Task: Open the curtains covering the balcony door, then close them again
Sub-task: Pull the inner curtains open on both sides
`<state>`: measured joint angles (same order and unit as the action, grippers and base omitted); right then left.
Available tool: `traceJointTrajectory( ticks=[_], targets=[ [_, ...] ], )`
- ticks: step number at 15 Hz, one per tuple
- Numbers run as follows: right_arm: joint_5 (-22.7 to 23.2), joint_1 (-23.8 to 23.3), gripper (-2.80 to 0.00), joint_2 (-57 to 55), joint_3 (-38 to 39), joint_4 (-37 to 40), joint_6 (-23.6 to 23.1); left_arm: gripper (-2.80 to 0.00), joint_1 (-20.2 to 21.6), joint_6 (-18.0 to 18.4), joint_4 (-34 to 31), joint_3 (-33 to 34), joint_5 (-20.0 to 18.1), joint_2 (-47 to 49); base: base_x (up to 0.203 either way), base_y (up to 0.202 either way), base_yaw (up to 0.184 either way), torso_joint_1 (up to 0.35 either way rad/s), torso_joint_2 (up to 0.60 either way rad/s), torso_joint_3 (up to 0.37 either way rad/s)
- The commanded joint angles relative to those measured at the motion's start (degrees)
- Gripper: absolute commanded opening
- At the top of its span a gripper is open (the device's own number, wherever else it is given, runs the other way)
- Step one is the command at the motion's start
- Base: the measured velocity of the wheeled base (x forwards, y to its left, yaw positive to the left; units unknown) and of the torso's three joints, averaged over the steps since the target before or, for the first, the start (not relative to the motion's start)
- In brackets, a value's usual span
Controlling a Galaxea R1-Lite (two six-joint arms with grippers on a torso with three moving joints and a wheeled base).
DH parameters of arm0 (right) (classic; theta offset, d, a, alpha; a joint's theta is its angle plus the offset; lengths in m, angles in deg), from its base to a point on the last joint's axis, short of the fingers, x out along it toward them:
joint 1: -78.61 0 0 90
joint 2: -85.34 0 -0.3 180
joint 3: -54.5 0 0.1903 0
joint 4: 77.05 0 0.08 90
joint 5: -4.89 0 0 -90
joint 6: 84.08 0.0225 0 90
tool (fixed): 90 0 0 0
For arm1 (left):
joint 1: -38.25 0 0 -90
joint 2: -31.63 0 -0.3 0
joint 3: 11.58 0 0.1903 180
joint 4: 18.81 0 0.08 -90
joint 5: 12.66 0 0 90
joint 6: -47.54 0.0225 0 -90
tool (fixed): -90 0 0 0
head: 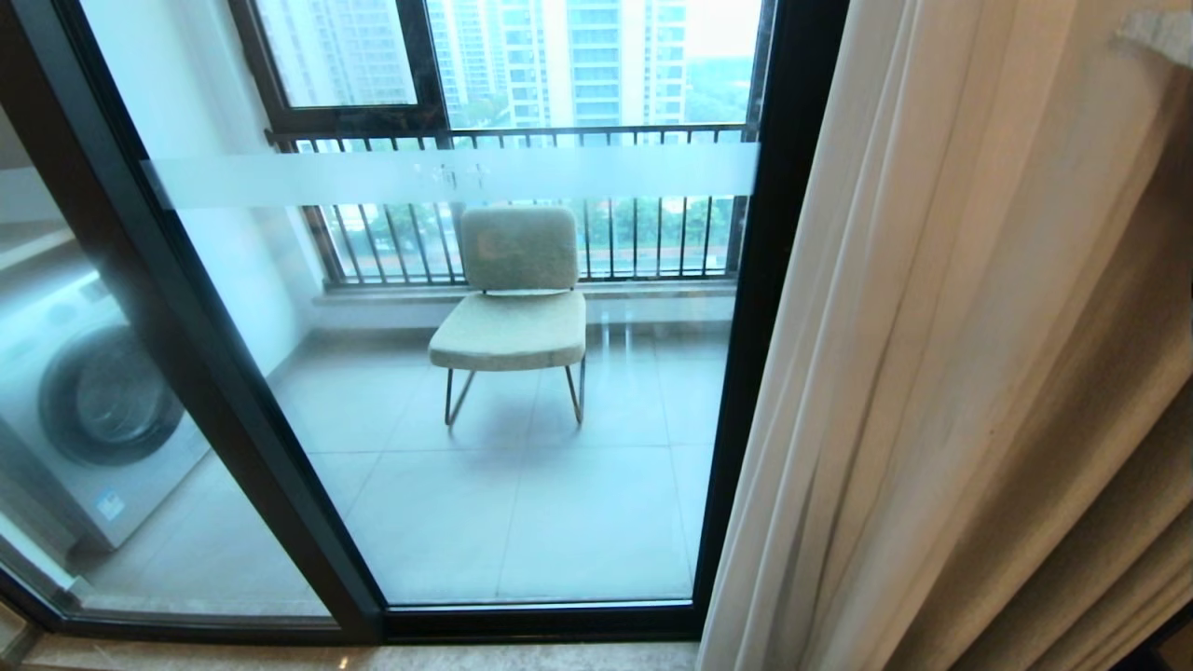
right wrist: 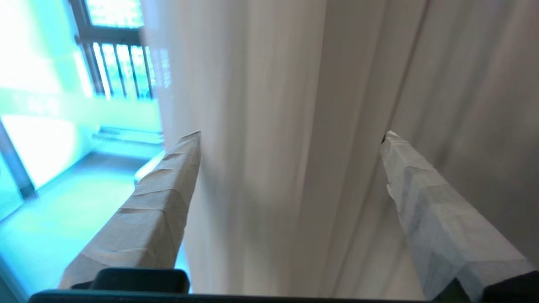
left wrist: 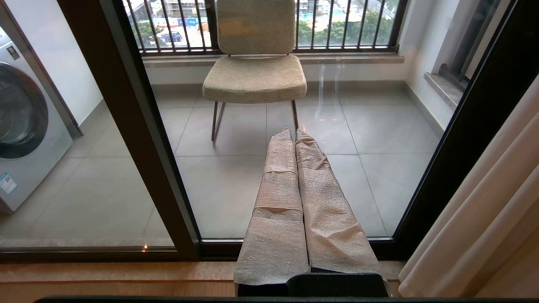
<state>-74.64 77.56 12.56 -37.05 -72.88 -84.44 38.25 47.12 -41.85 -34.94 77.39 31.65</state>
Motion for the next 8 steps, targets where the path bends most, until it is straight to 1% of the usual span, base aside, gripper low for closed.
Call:
traceJointTrajectory(
  ticks=[1,5,6,7,8],
  targets=[
    [0.1,0.1,0.0,9.5,7.2,0.9,0.0,-2.8,0.0,0.0,0.0,0.0,0.0,0.0,0.0,0.0,0.0,0.0,0.0,0.0],
    [0.2,0.1,0.0,14.8,13.5,2.0,0.1,-2.8,0.0,0.0,0.0,0.0,0.0,0.0,0.0,0.0,0.0,0.0,0.0,0.0],
    [0.2,0.2,-2.27,15.7,14.4,2.0,0.1,-2.8,0.0,0.0,0.0,0.0,0.0,0.0,0.0,0.0,0.0,0.0,0.0,0.0],
    [0.2,0.2,-2.8,16.4,15.1,2.0,0.2,-2.8,0.0,0.0,0.0,0.0,0.0,0.0,0.0,0.0,0.0,0.0,0.0,0.0],
    [0.2,0.2,-2.8,17.0,15.8,2.0,0.2,-2.8,0.0,0.0,0.0,0.0,0.0,0.0,0.0,0.0,0.0,0.0,0.0,0.0]
  ],
)
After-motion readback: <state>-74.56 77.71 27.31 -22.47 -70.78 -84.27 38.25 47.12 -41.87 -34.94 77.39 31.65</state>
